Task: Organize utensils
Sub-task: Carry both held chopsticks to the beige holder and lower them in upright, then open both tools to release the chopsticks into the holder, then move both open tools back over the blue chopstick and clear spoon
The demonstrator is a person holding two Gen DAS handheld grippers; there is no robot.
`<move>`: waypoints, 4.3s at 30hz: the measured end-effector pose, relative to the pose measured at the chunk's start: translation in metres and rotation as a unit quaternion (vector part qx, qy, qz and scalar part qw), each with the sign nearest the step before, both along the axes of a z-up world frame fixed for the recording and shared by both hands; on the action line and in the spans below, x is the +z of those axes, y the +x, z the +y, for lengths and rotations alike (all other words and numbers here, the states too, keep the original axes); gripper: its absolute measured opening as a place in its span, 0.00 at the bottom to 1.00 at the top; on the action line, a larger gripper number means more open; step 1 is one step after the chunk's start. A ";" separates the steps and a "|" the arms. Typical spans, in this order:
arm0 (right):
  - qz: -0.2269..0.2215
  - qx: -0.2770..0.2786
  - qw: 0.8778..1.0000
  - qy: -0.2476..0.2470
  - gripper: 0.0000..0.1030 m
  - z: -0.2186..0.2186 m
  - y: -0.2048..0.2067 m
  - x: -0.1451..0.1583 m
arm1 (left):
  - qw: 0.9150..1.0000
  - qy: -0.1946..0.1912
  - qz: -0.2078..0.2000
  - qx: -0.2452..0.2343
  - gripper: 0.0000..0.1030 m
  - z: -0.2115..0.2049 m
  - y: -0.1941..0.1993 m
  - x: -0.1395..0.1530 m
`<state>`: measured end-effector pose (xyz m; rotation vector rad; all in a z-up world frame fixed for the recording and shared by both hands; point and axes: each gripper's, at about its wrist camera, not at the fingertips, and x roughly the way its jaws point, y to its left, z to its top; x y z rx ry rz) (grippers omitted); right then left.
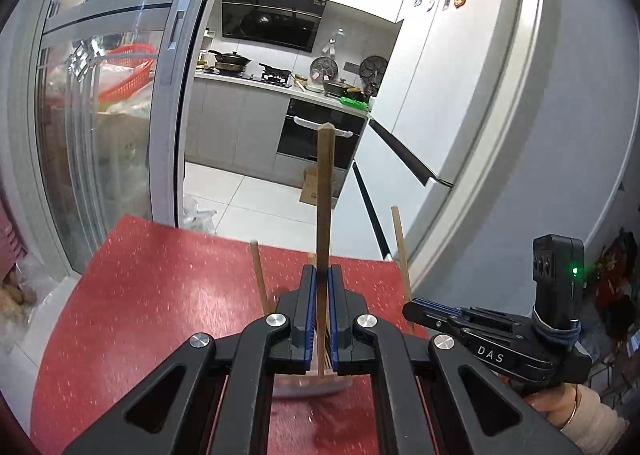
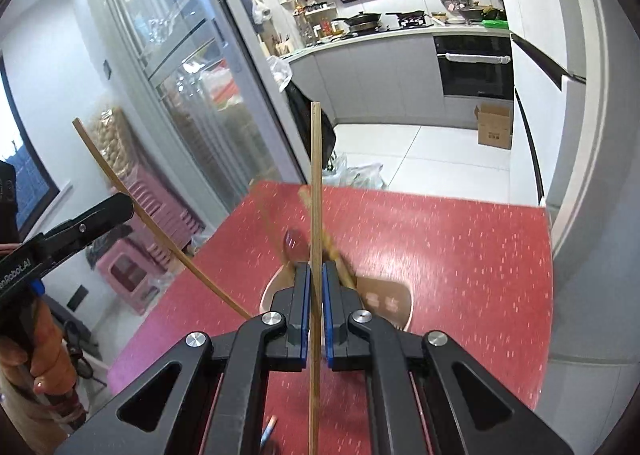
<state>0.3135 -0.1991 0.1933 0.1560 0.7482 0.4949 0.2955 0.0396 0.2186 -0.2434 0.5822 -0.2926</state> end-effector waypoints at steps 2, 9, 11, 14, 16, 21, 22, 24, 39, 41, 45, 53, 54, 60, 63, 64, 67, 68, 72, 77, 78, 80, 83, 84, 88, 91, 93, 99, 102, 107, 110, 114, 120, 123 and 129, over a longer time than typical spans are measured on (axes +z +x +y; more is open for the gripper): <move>-0.010 -0.005 1.000 0.006 0.06 0.002 0.014 0.001 | 1.000 0.002 0.007 -0.002 0.33 -0.002 0.015 -0.005; -0.055 -0.024 0.998 0.002 0.06 0.007 0.048 -0.005 | 0.999 0.027 0.027 0.000 0.32 -0.010 0.045 -0.027; -0.070 -0.028 0.997 -0.008 0.06 0.012 0.053 -0.008 | 0.999 0.028 0.034 0.001 0.32 -0.010 0.053 -0.033; -0.092 -0.031 0.995 -0.017 0.06 0.016 0.059 -0.018 | 0.999 0.029 0.042 0.007 0.32 -0.008 0.062 -0.044; -0.105 -0.031 0.994 -0.023 0.06 0.019 0.060 -0.023 | 0.999 0.031 0.043 0.009 0.33 -0.009 0.065 -0.051; -0.142 -0.028 0.987 -0.063 0.06 0.032 0.056 -0.046 | 0.998 0.044 0.051 0.009 0.32 -0.015 0.069 -0.074; -0.147 -0.024 0.986 -0.073 0.06 0.035 0.054 -0.050 | 0.997 0.048 0.052 0.009 0.32 -0.017 0.069 -0.077; -0.155 -0.018 0.984 -0.090 0.06 0.039 0.051 -0.058 | 0.997 0.060 0.054 0.008 0.32 -0.022 0.069 -0.086; -0.149 0.008 0.980 -0.134 0.06 0.044 0.021 -0.089 | 0.991 0.109 0.069 0.018 0.33 -0.028 0.055 -0.116; -0.139 0.012 0.981 -0.134 0.06 0.044 0.022 -0.089 | 0.991 0.105 0.074 0.020 0.33 -0.026 0.049 -0.118; -0.129 0.011 0.983 -0.134 0.07 0.042 0.020 -0.091 | 0.991 0.101 0.081 0.025 0.33 -0.020 0.033 -0.120; -0.121 0.004 0.985 -0.125 0.19 0.039 0.010 -0.081 | 0.990 0.095 0.099 0.039 0.33 -0.014 0.004 -0.129; -0.119 0.003 0.985 -0.121 0.20 0.037 0.007 -0.078 | 0.989 0.098 0.100 0.039 0.33 -0.014 0.000 -0.130; -0.097 0.000 0.990 -0.103 0.33 0.028 -0.015 -0.072 | 0.988 0.104 0.108 0.039 0.33 -0.018 -0.024 -0.133; -0.082 -0.006 0.992 -0.101 0.37 0.025 -0.028 -0.075 | 0.987 0.108 0.112 0.043 0.33 -0.019 -0.036 -0.135; -0.075 -0.008 0.992 -0.097 0.39 0.023 -0.033 -0.076 | 0.986 0.112 0.113 0.046 0.33 -0.019 -0.040 -0.137; -0.050 -0.014 0.995 -0.088 0.43 0.018 -0.047 -0.082 | 0.984 0.119 0.121 0.050 0.33 -0.020 -0.051 -0.141; -0.040 -0.017 0.995 -0.085 0.44 0.016 -0.054 -0.085 | 0.984 0.120 0.125 0.051 0.33 -0.019 -0.055 -0.144; -0.006 -0.022 0.998 -0.059 0.47 0.007 -0.072 -0.095 | 0.982 0.115 0.139 0.053 0.33 -0.017 -0.070 -0.151; 0.045 -0.032 0.997 -0.048 0.48 0.001 -0.095 -0.116 | 0.981 0.117 0.148 0.052 0.33 -0.019 -0.096 -0.161; 0.053 -0.035 0.997 -0.048 0.48 0.000 -0.099 -0.119 | 0.980 0.117 0.150 0.053 0.33 -0.019 -0.101 -0.163; 0.072 -0.042 0.996 -0.038 0.51 -0.004 -0.109 -0.126 | 0.980 0.113 0.153 0.058 0.33 -0.017 -0.112 -0.166; 0.090 -0.045 0.994 -0.036 0.52 -0.005 -0.123 -0.137 | 0.980 0.104 0.158 0.063 0.33 -0.014 -0.125 -0.173; 0.096 -0.044 0.994 -0.039 0.52 -0.005 -0.130 -0.142 | 0.979 0.104 0.161 0.064 0.33 -0.013 -0.129 -0.176; 0.121 -0.042 0.991 -0.038 0.52 -0.005 -0.148 -0.156 | 0.977 0.098 0.179 0.067 0.33 -0.009 -0.145 -0.191; 0.134 -0.047 0.989 -0.032 0.52 -0.005 -0.159 -0.163 | 0.974 0.094 0.194 0.072 0.33 -0.003 -0.157 -0.203; 0.140 -0.048 0.988 -0.035 0.52 -0.004 -0.165 -0.168 | 0.972 0.093 0.200 0.076 0.33 0.001 -0.164 -0.210; 0.161 -0.044 0.985 -0.036 0.52 0.007 -0.181 -0.180 | 0.967 0.102 0.215 0.095 0.33 0.016 -0.179 -0.226; 0.168 -0.038 0.984 -0.040 0.52 0.016 -0.187 -0.185 | 0.964 0.105 0.224 0.101 0.33 0.023 -0.183 -0.235; 0.180 -0.028 0.982 -0.050 0.52 0.035 -0.192 -0.193 | 0.958 0.098 0.242 0.115 1.00 0.037 -0.189 -0.247; 0.192 -0.023 0.980 -0.055 0.52 0.044 -0.192 -0.199 | 0.960 0.105 0.231 0.122 1.00 0.042 -0.194 -0.248; 0.201 -0.018 0.977 -0.074 0.53 0.058 -0.190 -0.204 | 0.959 0.103 0.232 0.128 1.00 0.048 -0.194 -0.253; 0.208 -0.019 0.973 -0.099 0.58 0.070 -0.185 -0.210 | 0.958 0.102 0.232 0.132 1.00 0.055 -0.195 -0.250; 0.207 -0.019 0.972 -0.111 0.58 0.075 -0.183 -0.211 | 0.958 0.103 0.232 0.133 1.00 0.058 -0.198 -0.249; 0.199 -0.017 0.968 -0.151 0.58 0.087 -0.183 -0.212 | 0.958 0.101 0.234 0.135 1.00 0.060 -0.197 -0.251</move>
